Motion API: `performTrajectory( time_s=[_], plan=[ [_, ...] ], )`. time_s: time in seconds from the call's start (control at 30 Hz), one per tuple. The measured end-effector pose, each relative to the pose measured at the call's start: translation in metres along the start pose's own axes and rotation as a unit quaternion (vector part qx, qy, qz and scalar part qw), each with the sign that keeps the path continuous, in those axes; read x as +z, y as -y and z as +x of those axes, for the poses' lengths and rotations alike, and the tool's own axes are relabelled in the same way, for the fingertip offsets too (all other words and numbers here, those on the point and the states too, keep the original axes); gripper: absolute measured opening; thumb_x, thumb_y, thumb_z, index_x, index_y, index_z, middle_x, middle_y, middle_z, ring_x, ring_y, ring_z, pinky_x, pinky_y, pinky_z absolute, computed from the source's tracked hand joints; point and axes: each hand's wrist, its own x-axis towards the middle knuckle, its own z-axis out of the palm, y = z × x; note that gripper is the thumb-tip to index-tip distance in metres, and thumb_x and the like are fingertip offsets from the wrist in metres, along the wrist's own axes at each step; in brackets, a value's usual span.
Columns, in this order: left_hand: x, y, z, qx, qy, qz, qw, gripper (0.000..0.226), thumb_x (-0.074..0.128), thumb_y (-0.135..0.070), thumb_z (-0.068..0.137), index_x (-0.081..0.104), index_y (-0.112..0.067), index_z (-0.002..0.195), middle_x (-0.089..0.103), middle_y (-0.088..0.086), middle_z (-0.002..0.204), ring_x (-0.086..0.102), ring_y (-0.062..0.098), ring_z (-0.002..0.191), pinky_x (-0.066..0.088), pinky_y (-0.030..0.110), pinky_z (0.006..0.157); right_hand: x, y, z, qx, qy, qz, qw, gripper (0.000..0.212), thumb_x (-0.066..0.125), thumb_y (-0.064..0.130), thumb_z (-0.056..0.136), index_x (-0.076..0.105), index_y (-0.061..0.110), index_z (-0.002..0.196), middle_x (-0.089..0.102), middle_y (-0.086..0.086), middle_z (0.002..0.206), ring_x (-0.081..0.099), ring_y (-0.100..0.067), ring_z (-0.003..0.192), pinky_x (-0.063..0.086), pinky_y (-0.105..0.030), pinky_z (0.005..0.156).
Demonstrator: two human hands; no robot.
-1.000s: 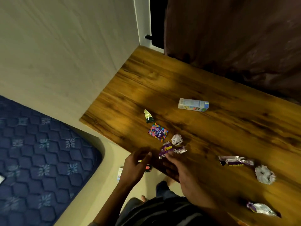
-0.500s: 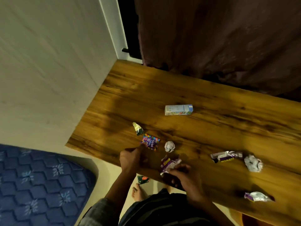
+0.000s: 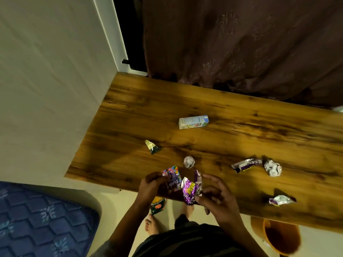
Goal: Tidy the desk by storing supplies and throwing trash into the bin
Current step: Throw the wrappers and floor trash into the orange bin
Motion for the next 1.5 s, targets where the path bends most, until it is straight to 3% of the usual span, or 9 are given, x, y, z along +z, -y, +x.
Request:
performTrajectory(
  time_s=[0.2,0.27,0.5,0.73,0.87,1.07,1.23,1.33,1.5],
  plan=[
    [-0.026,0.011,-0.023,0.018,0.055,-0.071,0.996,0.036,0.073,-0.020,0.079,0.070,0.005,0.104,0.074,0.019,0.088,0.070,0.030,0.076,0.055,0.037,0.070,0.035,0.019,0.008,-0.016,0.061,-0.021,0.998,0.061,0.083,0.006,0.078,0.058,0.039,0.122,0.075,0.004,0.092,0.071,-0.012,0.078,0.049,-0.018,0.059],
    [-0.036,0.011,-0.030,0.034,0.042,-0.079,0.995,0.038,0.074,-0.023,0.077,0.072,0.003,0.105,0.076,0.022,0.097,0.071,0.037,0.084,0.055,0.045,0.078,0.051,0.021,0.014,-0.001,0.086,-0.043,0.995,0.057,0.084,0.016,0.079,0.058,0.044,0.121,0.075,0.006,0.097,0.073,-0.014,0.087,0.050,-0.023,0.063],
    [-0.071,0.013,-0.050,0.076,-0.003,-0.086,0.993,0.017,0.072,-0.014,0.093,0.073,-0.005,0.107,0.079,0.010,0.094,0.076,0.022,0.080,0.058,0.029,0.070,0.097,0.015,0.032,-0.024,0.098,-0.123,0.987,0.068,0.090,0.041,0.062,0.054,0.053,0.118,0.075,0.010,0.094,0.072,-0.013,0.092,0.059,-0.055,0.082],
    [-0.096,0.025,-0.057,0.061,-0.061,-0.096,0.992,0.037,0.079,-0.006,0.085,0.062,-0.012,0.118,0.080,0.012,0.092,0.077,0.024,0.079,0.059,0.031,0.069,0.103,0.023,0.049,-0.035,0.046,-0.184,0.981,0.069,0.079,0.057,0.072,0.051,0.037,0.131,0.067,0.008,0.111,0.066,-0.012,0.099,0.061,-0.034,0.074],
    [-0.111,0.034,-0.063,0.051,-0.077,-0.111,0.990,0.039,0.077,-0.008,0.087,0.062,-0.019,0.121,0.080,0.010,0.093,0.077,0.024,0.081,0.056,0.034,0.073,0.076,0.011,0.084,-0.095,-0.095,-0.392,0.910,0.068,0.080,0.042,0.081,0.050,0.026,0.139,0.059,-0.004,0.136,0.056,-0.026,0.123,0.050,-0.038,0.094],
    [-0.127,0.049,-0.070,0.047,-0.102,-0.106,0.988,0.043,0.077,-0.009,0.088,0.061,-0.016,0.127,0.080,0.013,0.094,0.077,0.032,0.087,0.053,0.045,0.083,0.065,0.010,0.113,-0.070,-0.075,-0.566,0.818,0.069,0.075,0.041,0.084,0.045,0.032,0.145,0.052,-0.005,0.145,0.050,-0.028,0.134,0.047,-0.042,0.104],
    [-0.131,0.049,-0.080,0.061,-0.121,-0.121,0.983,0.037,0.074,-0.004,0.089,0.063,-0.015,0.122,0.080,0.014,0.091,0.077,0.030,0.083,0.057,0.037,0.075,0.081,0.012,0.117,-0.056,-0.043,-0.527,0.847,0.050,0.074,0.023,0.087,0.058,0.027,0.134,0.066,-0.001,0.128,0.060,-0.021,0.119,0.047,-0.035,0.098],
    [-0.131,0.051,-0.084,0.060,-0.128,-0.119,0.983,0.039,0.075,-0.006,0.089,0.063,-0.016,0.125,0.080,0.012,0.092,0.078,0.030,0.085,0.056,0.046,0.085,0.104,0.022,0.118,-0.043,0.018,-0.447,0.893,0.065,0.078,0.036,0.084,0.052,0.024,0.142,0.061,-0.003,0.136,0.054,-0.024,0.128,0.044,-0.037,0.102],
    [-0.128,0.053,-0.092,0.058,-0.129,-0.127,0.982,0.041,0.076,-0.007,0.088,0.062,-0.016,0.126,0.080,0.013,0.094,0.078,0.031,0.087,0.058,0.048,0.090,0.155,0.044,0.143,-0.038,0.058,-0.417,0.906,0.091,0.075,0.066,0.073,0.045,0.022,0.146,0.057,-0.005,0.142,0.053,-0.026,0.130,0.050,-0.045,0.103]
  ],
)
